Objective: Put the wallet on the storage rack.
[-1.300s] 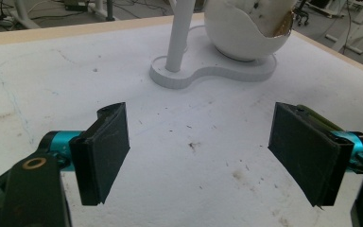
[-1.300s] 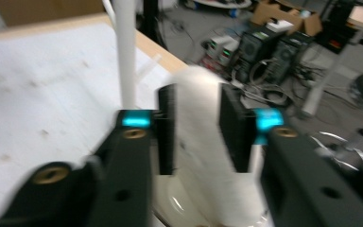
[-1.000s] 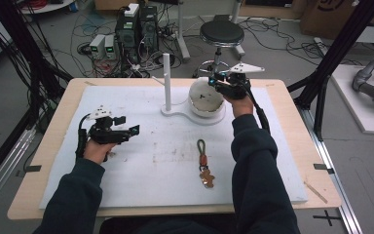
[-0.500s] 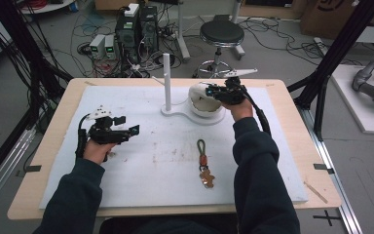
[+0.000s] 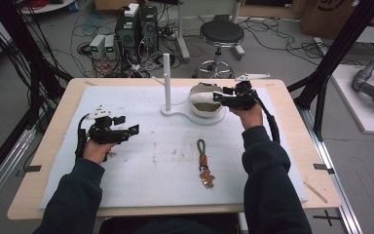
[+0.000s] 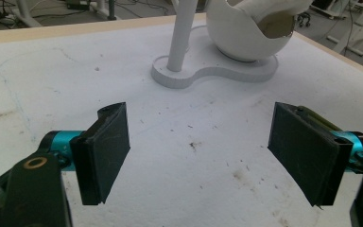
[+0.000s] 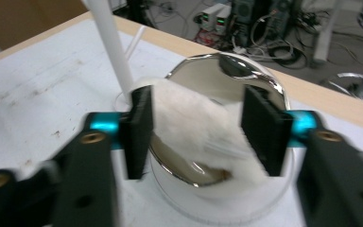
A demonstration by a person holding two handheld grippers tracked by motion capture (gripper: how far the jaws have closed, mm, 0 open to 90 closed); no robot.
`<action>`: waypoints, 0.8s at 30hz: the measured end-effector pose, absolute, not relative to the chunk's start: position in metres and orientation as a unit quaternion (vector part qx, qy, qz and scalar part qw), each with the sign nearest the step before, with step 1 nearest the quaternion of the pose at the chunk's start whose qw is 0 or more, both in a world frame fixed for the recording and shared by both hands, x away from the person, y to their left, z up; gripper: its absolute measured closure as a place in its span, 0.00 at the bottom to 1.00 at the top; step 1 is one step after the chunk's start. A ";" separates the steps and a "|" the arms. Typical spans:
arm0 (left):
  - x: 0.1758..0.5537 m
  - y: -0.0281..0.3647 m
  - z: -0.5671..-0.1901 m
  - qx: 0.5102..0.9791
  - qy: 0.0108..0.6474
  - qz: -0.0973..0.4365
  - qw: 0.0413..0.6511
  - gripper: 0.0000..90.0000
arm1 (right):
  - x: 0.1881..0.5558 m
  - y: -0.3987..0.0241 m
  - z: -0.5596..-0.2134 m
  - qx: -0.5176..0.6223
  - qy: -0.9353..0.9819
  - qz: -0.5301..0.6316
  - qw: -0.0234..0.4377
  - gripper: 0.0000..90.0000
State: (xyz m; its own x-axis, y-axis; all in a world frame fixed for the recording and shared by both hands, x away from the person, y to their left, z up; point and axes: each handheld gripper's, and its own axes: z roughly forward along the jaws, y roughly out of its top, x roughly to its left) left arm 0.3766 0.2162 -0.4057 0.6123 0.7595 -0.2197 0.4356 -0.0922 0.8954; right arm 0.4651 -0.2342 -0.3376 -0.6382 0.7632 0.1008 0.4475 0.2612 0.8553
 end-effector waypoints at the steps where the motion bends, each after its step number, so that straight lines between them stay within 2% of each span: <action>1: 0.376 0.216 -0.405 0.722 0.414 0.154 0.533 0.23 | 0.461 -0.237 -0.337 0.395 0.772 0.464 0.178 0.43; 3: 0.376 0.216 -0.405 0.719 0.416 0.159 0.534 0.23 | 0.450 -0.241 -0.336 0.389 0.776 0.448 0.213 0.39; 6: 0.376 0.216 -0.404 0.717 0.418 0.162 0.535 0.23 | 0.433 -0.251 -0.340 0.381 0.780 0.440 0.231 0.36; 15: 0.374 0.213 -0.404 0.721 0.403 0.150 0.543 0.22 | 0.391 -0.287 -0.369 0.401 0.777 0.432 0.223 0.32; 19: 0.372 0.212 -0.402 0.723 0.388 0.164 0.547 0.24 | 0.373 -0.301 -0.386 0.410 0.768 0.439 0.220 0.31; 24: 0.367 0.213 -0.397 0.718 0.366 0.191 0.560 0.24 | 0.368 -0.309 -0.389 0.415 0.764 0.443 0.222 0.31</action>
